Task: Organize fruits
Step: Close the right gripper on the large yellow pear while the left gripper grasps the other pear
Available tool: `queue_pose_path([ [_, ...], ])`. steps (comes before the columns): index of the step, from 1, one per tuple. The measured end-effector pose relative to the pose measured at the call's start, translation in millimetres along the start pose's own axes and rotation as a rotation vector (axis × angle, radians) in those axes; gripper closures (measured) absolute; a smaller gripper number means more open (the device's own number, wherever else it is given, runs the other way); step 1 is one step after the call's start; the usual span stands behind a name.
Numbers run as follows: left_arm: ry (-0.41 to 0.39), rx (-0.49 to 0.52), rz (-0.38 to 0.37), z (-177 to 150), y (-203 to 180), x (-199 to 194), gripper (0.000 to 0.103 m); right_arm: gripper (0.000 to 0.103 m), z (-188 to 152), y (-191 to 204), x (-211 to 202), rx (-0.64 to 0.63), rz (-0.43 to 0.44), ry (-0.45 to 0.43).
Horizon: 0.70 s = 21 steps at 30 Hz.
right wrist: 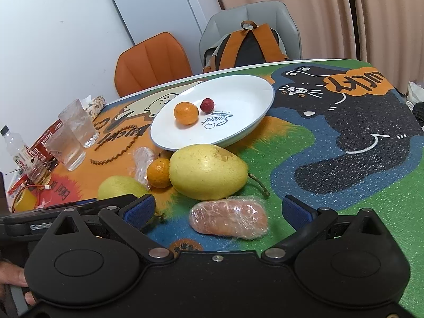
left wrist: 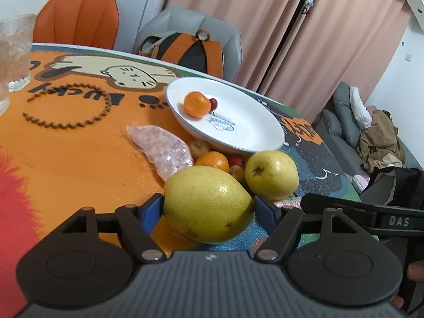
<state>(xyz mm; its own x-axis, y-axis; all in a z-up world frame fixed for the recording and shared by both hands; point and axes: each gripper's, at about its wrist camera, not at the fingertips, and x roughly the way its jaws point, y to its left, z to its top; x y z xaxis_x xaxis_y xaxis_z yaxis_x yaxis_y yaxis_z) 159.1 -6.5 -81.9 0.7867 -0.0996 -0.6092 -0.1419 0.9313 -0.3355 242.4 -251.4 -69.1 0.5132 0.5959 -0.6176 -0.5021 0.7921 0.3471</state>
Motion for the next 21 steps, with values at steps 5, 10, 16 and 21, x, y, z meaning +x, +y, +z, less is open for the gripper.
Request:
queue_pose_path([
  [5, -0.024, -0.005, 0.006, 4, 7, -8, 0.03, 0.0, 4, 6, 5, -0.002, -0.007, -0.007],
  [10, -0.038, -0.015, 0.03, 7, 15, -13, 0.03, 0.0, 9, 10, 14, -0.008, -0.005, -0.004],
  [16, -0.058, -0.027, 0.056, 12, 26, -20, 0.041, 0.0, 13, 14, 27, -0.004, -0.006, 0.003],
  [21, -0.063, -0.041, 0.042, 15, 35, -22, 0.047, 0.0, 12, 17, 40, -0.013, -0.015, 0.021],
])
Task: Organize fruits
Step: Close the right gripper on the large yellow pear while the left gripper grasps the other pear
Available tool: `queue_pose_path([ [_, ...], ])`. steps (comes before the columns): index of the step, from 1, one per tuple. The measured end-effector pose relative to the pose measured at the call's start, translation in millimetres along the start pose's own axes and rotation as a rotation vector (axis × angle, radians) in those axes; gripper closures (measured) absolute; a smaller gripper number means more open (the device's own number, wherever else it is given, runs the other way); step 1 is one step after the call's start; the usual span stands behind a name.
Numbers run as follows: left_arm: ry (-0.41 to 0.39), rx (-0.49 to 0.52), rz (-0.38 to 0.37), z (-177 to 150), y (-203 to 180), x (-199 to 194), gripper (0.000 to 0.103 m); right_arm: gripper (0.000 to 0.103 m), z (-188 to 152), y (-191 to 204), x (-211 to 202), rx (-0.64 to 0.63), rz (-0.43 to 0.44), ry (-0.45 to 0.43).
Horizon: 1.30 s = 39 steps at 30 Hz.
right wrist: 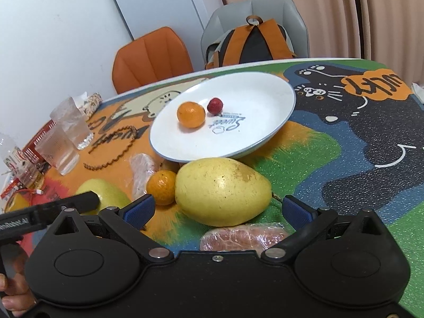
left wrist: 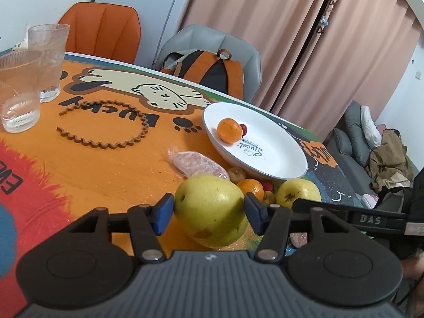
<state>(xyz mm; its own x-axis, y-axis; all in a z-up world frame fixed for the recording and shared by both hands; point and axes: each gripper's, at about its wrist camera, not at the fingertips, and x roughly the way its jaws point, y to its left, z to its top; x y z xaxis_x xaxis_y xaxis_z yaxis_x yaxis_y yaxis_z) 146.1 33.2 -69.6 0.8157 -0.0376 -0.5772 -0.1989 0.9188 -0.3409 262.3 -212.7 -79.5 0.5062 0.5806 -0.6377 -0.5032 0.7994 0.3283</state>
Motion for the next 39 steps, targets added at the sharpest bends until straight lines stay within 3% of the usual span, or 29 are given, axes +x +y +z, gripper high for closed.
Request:
queue_pose_path([
  [10, 0.021, -0.023, 0.01, 0, 6, 6, 0.043, 0.001, 0, 1, 12, -0.007, -0.007, -0.002],
  [11, 0.02, -0.018, 0.008, -1, 6, 7, 0.043, 0.004, 0, 1, 12, -0.011, -0.008, -0.006],
  [13, 0.011, -0.001, 0.015, -2, 3, 7, 0.042, 0.021, 0, 1, 14, -0.013, -0.011, -0.004],
  [28, 0.031, -0.015, 0.007, -3, 3, 27, 0.032, 0.023, -1, 0, 4, -0.048, -0.023, -0.029],
  [39, 0.059, 0.004, 0.013, -6, 0, 40, 0.03, 0.023, 2, -2, -15, -0.049, -0.031, -0.064],
])
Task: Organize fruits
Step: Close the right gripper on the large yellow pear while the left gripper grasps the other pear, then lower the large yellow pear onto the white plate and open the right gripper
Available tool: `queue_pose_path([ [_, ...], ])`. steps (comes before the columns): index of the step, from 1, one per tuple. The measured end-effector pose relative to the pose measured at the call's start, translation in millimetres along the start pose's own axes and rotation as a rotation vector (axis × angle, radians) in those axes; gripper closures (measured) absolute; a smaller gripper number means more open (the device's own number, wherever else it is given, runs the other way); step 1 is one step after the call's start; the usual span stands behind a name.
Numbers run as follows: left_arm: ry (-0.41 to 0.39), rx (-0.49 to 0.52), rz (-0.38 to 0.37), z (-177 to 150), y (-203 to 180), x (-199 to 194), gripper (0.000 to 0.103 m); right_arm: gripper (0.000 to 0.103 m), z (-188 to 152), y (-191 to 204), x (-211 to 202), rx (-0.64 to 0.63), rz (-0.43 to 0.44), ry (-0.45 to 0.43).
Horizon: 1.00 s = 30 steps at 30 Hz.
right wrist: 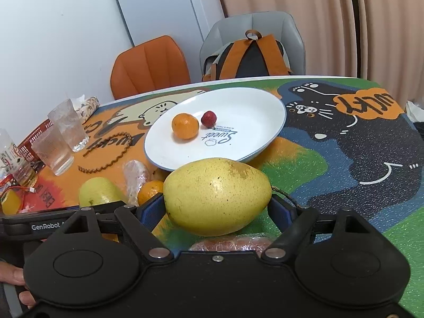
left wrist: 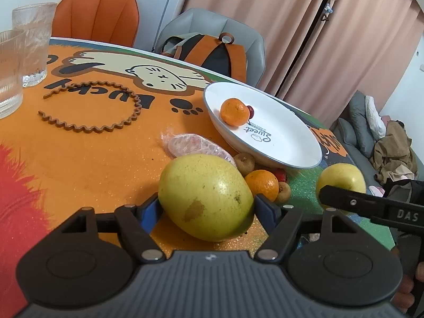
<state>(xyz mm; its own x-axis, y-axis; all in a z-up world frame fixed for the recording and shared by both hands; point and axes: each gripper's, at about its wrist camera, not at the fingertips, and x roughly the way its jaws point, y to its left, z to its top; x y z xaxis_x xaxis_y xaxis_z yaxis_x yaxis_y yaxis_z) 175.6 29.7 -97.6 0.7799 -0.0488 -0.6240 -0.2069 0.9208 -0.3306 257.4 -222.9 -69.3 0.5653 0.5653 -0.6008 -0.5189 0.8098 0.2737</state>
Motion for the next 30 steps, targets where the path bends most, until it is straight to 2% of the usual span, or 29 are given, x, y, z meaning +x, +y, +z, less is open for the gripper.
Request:
queue_pose_path([
  [13, -0.019, 0.013, 0.016, 1, -1, -10, 0.032, 0.023, 10, 2, 1, -0.005, 0.017, -0.023],
  [30, -0.068, -0.023, 0.048, 16, 20, -27, 0.032, 0.023, 30, 12, 20, -0.02, 0.033, -0.033],
])
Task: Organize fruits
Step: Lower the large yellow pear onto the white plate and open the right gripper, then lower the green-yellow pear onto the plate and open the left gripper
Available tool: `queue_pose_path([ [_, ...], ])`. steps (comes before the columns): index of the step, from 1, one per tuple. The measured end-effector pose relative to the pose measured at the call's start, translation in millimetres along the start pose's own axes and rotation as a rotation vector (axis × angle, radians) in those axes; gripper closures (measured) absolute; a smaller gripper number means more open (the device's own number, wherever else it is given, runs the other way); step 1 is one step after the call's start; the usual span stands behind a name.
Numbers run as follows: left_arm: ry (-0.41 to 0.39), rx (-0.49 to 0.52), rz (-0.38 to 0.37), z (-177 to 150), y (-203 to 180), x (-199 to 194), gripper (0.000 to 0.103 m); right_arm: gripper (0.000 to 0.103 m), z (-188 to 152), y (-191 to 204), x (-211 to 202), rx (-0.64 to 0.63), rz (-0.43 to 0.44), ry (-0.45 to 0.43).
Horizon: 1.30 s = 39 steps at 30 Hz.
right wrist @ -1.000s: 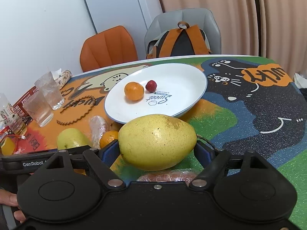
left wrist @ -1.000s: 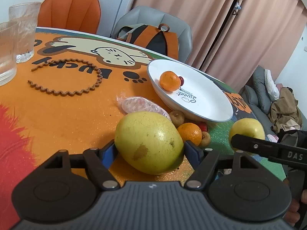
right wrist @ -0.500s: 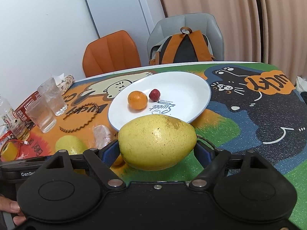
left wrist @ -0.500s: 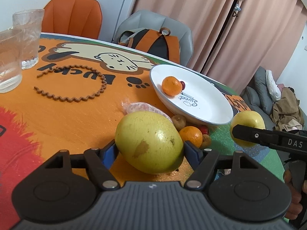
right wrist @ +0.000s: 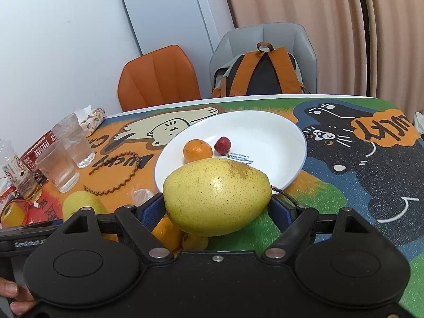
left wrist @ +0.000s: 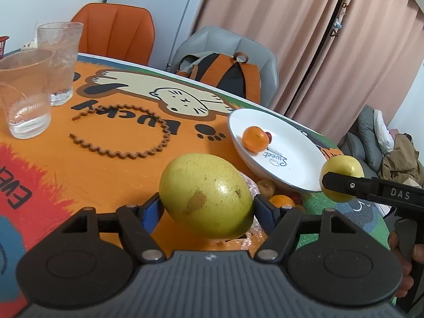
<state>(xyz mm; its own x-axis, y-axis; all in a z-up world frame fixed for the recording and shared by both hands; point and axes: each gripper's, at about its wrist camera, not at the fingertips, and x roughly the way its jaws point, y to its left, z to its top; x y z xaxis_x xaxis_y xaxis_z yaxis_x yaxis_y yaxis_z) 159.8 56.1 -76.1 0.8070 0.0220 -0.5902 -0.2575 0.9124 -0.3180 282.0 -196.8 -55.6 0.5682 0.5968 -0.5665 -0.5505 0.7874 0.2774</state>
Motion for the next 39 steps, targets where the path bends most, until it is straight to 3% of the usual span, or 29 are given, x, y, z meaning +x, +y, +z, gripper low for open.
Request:
queue_pose_path([
  [24, -0.013, -0.015, 0.053, 14, 16, 3, 0.034, 0.022, 10, 4, 40, -0.056, -0.002, 0.04],
  [29, -0.041, 0.013, 0.031, 18, 7, -1, 0.055, 0.021, 10, 0, 29, -0.052, -0.003, 0.021],
  [39, -0.042, 0.033, 0.029, 23, -2, 7, 0.055, 0.021, 2, -10, 10, -0.036, -0.01, 0.018],
])
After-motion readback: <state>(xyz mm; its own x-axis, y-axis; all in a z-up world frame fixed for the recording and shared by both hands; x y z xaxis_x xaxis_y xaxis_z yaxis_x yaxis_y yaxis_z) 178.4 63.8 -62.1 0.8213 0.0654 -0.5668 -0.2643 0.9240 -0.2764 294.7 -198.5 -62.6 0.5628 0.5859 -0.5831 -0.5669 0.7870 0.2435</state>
